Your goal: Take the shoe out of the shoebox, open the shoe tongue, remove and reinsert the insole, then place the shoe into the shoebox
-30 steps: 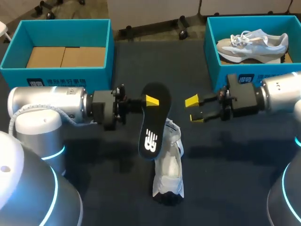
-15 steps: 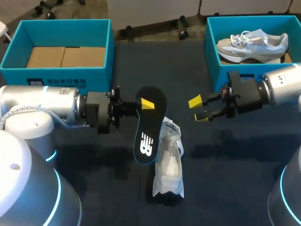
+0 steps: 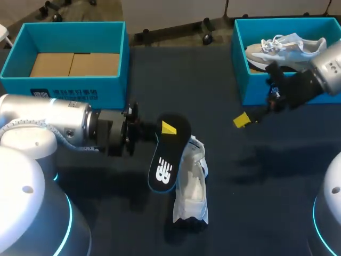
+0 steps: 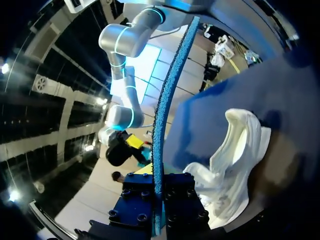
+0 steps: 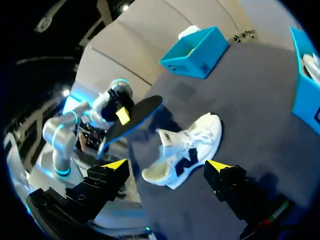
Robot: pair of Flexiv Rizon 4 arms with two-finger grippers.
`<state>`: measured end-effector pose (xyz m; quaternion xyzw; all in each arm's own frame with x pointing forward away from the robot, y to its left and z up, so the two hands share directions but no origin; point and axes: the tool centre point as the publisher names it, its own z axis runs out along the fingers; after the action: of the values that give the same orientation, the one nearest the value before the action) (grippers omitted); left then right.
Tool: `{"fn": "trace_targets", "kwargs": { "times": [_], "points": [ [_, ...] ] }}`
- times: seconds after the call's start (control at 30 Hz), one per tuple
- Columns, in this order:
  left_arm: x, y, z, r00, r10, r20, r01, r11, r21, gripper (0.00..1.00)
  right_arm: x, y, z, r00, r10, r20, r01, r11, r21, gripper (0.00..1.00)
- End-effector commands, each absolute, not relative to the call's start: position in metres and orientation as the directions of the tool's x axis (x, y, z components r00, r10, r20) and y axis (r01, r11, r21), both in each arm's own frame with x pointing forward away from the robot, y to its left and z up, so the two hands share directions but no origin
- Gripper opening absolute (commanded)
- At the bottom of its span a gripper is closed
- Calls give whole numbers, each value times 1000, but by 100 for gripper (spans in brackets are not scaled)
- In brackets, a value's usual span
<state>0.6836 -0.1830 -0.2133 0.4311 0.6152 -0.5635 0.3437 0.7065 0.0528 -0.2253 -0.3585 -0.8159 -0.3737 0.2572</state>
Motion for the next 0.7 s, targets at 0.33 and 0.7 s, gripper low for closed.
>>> {"fn": "trace_targets", "kwargs": {
  "times": [0.33, 0.7],
  "points": [
    [657, -180, -224, -354, 257, -899, 935, 62, -350, 0, 712, 45, -223, -740, 393, 545, 633, 681, 368, 100],
    [631, -193, -222, -451, 237, -861, 882, -27, -470, 0, 682, 45, -232, -887, 322, 333, 440, 809, 390, 100]
  ]
}}
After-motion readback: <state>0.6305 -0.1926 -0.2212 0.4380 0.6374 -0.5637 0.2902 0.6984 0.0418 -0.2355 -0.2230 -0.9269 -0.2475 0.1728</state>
